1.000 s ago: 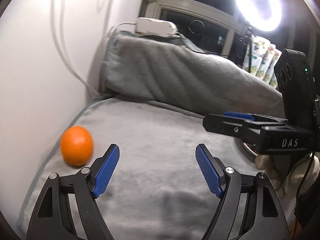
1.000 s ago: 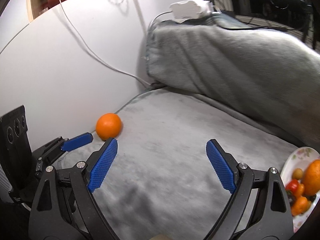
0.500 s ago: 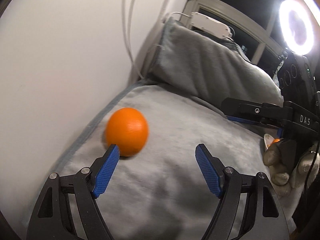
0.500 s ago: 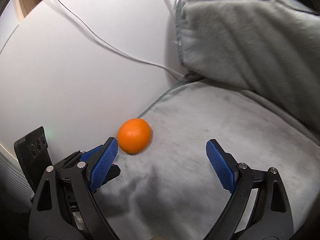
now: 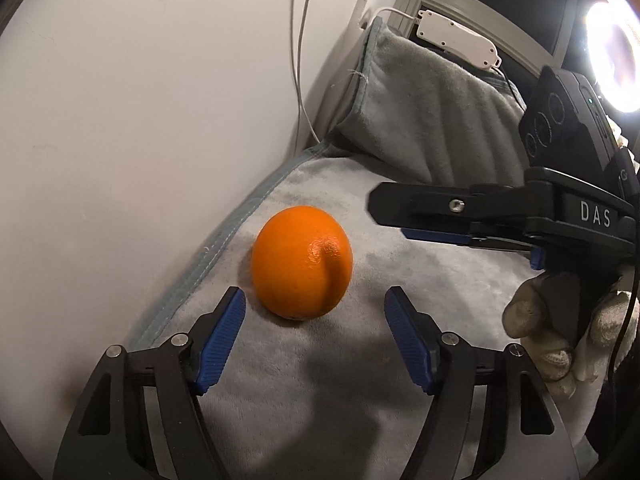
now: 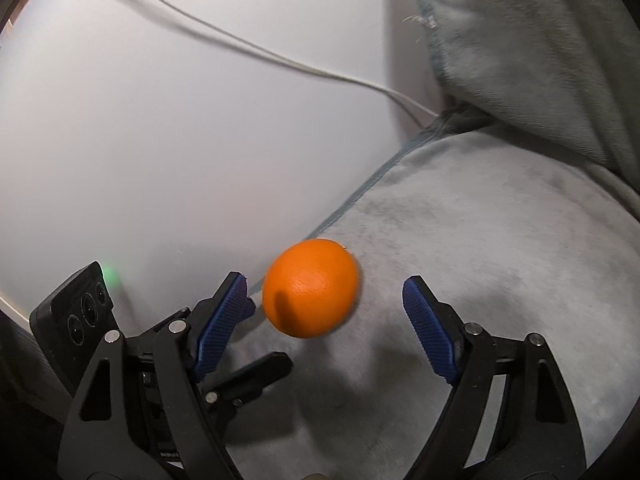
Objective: Organize fruits
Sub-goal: 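Approach the mandarin with the left gripper and close on it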
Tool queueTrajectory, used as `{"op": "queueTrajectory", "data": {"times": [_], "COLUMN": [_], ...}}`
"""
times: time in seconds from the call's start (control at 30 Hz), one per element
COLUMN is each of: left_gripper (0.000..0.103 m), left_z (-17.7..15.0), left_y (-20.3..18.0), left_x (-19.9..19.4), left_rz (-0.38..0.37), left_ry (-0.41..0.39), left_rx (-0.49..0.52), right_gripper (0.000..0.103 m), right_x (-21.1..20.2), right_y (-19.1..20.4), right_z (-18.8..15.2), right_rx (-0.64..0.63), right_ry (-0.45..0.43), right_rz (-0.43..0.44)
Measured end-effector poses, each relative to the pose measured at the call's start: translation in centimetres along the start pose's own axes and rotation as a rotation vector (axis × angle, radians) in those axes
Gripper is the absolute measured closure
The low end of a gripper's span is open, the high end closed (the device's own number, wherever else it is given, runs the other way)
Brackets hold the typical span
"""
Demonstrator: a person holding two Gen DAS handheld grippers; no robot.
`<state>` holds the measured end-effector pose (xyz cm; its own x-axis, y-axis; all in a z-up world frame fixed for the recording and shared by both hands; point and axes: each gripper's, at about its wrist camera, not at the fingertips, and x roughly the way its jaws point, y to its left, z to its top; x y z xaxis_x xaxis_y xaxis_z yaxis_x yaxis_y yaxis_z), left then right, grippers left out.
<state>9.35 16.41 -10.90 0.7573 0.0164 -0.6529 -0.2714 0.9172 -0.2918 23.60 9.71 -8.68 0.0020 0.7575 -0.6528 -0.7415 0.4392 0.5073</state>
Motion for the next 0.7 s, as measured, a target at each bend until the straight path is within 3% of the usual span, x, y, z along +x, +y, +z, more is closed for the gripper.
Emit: {"op": "queueTrajectory", "data": {"times": [0.7], "left_gripper": [0.04], "left_z": [0.0], "left_y": [0.1], "left_x": [2.1], "left_rz": [-0.015], "left_ry": [0.045], "left_rx": [-0.005], "right_gripper": [0.028], "right_x": [4.9], "right_y": [-0.7], "right_z": [1.5], "right_rx": [0.027], "right_ry": [0.065], "right_rz": [0.067]}}
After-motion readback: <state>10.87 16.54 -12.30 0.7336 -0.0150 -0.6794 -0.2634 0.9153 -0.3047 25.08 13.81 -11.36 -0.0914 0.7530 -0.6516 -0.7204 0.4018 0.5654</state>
